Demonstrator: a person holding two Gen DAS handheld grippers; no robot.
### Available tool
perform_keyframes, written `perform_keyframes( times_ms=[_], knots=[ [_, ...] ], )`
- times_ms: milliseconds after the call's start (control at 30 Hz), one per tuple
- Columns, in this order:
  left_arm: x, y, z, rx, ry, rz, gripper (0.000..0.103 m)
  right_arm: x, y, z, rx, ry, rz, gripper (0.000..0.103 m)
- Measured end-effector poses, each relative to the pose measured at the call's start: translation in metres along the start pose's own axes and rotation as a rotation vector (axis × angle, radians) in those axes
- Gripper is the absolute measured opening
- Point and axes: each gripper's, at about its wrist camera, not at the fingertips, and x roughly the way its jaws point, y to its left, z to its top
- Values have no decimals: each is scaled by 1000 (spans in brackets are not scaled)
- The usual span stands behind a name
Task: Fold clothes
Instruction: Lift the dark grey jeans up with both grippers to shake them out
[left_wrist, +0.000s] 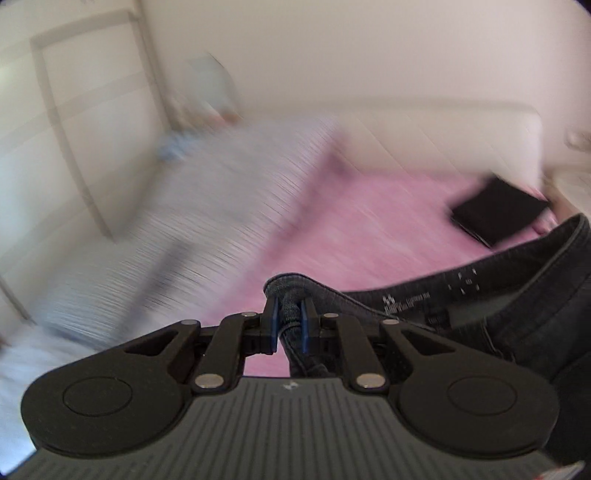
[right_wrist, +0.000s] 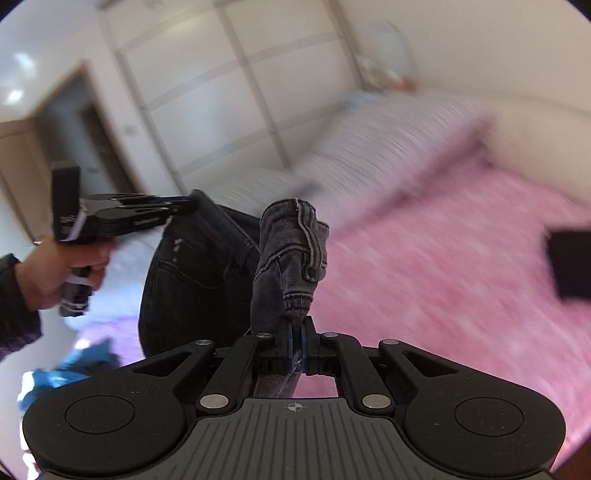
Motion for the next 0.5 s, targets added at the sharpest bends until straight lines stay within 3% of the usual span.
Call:
perform_keyframes(
  times_ms=[100, 200, 400, 500],
  knots=[
    [78, -52, 9, 21, 58, -103, 9, 1, -87, -13, 91, 96, -76, 3],
    [144, -95, 25, 51, 92, -187, 9, -4, -143, -8, 159, 126, -99, 3],
    [232, -124, 91, 121, 41, -194, 10, 0, -214, 29, 215, 99, -138, 4],
    [267, -114, 93, 54, 141, -180, 21, 33, -236, 38, 209, 142, -219, 4]
  ],
)
